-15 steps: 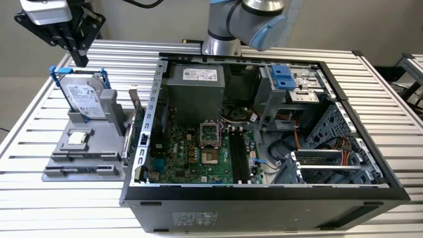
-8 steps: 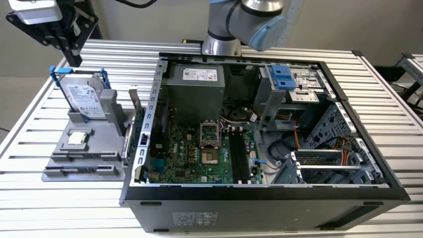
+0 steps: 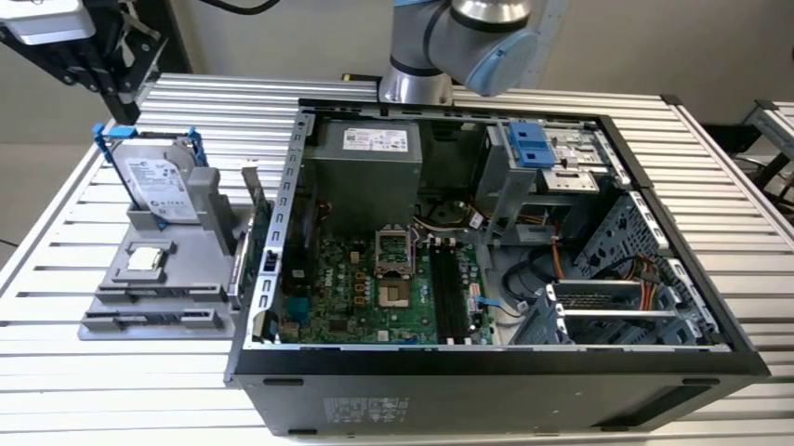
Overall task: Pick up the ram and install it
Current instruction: 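Reach for the ram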
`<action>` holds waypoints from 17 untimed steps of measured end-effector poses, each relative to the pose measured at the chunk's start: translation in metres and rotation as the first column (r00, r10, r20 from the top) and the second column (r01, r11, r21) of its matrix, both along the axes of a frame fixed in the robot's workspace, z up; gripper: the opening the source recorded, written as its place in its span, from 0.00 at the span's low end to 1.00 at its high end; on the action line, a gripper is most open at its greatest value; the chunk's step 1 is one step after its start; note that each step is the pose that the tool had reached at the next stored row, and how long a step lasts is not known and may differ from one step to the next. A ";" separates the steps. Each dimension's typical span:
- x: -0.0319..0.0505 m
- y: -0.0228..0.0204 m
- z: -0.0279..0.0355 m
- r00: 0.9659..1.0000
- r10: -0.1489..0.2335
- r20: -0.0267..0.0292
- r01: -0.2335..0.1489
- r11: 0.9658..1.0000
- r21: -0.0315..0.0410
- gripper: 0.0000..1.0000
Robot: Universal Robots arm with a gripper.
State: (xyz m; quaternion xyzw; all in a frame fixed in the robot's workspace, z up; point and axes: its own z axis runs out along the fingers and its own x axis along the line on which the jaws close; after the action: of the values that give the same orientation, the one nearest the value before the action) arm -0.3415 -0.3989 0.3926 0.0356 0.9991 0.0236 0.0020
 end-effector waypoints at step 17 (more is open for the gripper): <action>-0.0265 0.0001 0.0000 0.999 0.039 0.000 -0.039 0.999 0.000 0.00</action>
State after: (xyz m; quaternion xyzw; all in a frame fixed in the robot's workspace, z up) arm -0.3680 -0.3988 0.3926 0.0160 0.9996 0.0236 0.0015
